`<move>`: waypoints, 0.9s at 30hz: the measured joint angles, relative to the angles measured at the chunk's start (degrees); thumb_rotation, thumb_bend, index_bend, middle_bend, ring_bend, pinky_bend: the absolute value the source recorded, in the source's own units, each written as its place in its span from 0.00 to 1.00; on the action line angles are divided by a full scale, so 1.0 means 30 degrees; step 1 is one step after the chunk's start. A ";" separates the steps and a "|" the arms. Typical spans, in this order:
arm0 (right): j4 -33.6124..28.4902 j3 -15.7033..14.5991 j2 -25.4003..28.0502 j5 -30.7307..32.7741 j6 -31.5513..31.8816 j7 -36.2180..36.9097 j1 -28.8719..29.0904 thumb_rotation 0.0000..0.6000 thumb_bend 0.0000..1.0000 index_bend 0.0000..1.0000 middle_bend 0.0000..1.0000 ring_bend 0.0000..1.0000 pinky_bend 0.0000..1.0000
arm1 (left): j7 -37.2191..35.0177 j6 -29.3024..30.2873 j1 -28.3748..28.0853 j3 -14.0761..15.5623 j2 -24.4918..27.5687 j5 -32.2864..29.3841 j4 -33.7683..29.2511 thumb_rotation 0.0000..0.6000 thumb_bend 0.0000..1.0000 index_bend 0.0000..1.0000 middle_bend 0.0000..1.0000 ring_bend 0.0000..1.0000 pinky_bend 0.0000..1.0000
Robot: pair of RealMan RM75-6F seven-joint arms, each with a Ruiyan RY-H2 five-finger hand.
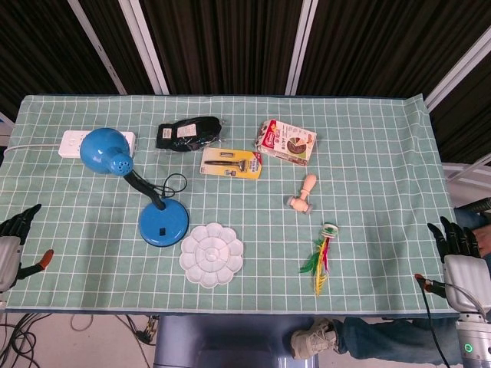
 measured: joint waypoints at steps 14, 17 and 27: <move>-0.0164 0.0017 -0.0001 0.0210 0.0002 -0.0146 -0.0073 1.00 0.17 0.12 0.03 0.02 0.00 | 0.4367 -0.2381 -0.1410 0.0402 -0.1637 0.0919 -0.3165 1.00 0.74 0.07 0.80 0.82 0.87; -0.0177 0.0034 0.0037 0.0283 -0.0005 -0.0099 -0.0095 1.00 0.17 0.12 0.03 0.02 0.00 | 0.5603 -0.3346 -0.1676 0.0399 -0.2232 -0.0321 -0.4627 1.00 0.76 0.07 0.80 0.82 0.87; -0.0205 0.0098 0.0093 0.0424 -0.0003 -0.0071 -0.0130 1.00 0.17 0.12 0.03 0.02 0.00 | 1.1738 -0.3953 -0.2313 -0.0102 -0.4979 -0.4535 -0.6293 1.00 0.75 0.07 0.81 0.82 0.87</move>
